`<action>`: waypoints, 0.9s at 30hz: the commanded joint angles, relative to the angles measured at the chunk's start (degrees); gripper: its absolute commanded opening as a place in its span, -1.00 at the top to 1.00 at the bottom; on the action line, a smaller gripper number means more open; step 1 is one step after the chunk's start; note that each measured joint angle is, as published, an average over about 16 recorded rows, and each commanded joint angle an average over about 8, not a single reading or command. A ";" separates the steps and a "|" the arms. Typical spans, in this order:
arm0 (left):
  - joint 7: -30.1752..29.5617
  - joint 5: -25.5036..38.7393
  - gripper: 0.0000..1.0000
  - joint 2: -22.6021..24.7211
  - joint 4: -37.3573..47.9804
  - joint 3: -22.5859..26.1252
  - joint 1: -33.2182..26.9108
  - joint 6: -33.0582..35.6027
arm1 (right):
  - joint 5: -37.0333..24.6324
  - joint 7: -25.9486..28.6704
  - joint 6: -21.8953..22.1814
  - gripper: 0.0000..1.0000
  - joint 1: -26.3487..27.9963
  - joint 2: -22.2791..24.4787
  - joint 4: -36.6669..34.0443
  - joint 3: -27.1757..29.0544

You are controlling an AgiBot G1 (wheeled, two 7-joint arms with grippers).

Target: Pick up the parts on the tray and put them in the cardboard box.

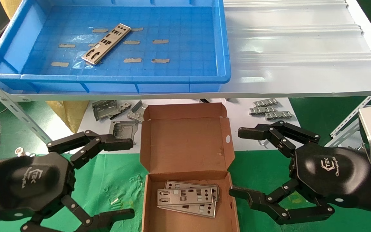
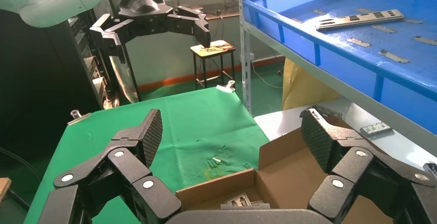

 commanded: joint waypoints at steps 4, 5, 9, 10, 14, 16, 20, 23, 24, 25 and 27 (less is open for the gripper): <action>0.00 0.00 -1.00 0.00 0.00 0.00 0.00 0.00 | 0.00 0.00 0.00 -1.00 0.00 0.00 0.00 0.00; 0.00 0.00 -1.00 0.00 0.00 0.00 0.00 0.00 | 0.00 0.00 0.00 -1.00 0.00 0.00 0.00 0.00; 0.00 0.00 -1.00 0.00 0.00 0.00 0.00 0.00 | 0.00 0.00 0.00 -1.00 0.00 0.00 0.00 0.00; 0.00 0.00 -1.00 0.00 0.00 0.00 0.00 0.00 | 0.00 0.00 0.00 -1.00 0.00 0.00 0.00 0.00; 0.00 0.00 -1.00 0.00 0.00 0.00 0.00 0.00 | 0.00 0.00 0.00 -1.00 0.00 0.00 0.00 0.00; 0.00 0.00 -1.00 0.00 0.00 0.00 0.00 0.00 | 0.00 0.00 0.00 -1.00 0.00 0.00 0.00 0.00; 0.00 0.00 -1.00 0.00 0.00 0.00 0.00 0.00 | 0.00 0.00 0.00 -1.00 0.00 0.00 0.00 0.00; 0.00 0.00 -1.00 0.00 0.00 0.00 0.00 0.00 | 0.00 0.00 0.00 -1.00 0.00 0.00 0.00 0.00; 0.00 0.00 -1.00 0.00 0.00 0.00 0.00 0.00 | 0.00 0.00 0.00 -1.00 0.00 0.00 0.00 0.00; 0.00 0.00 -1.00 0.00 0.00 0.00 0.00 0.00 | 0.00 0.00 0.00 -1.00 0.00 0.00 0.00 0.00; 0.00 0.00 -1.00 0.00 0.00 0.00 0.00 0.00 | 0.00 0.00 0.00 -1.00 0.00 0.00 0.00 0.00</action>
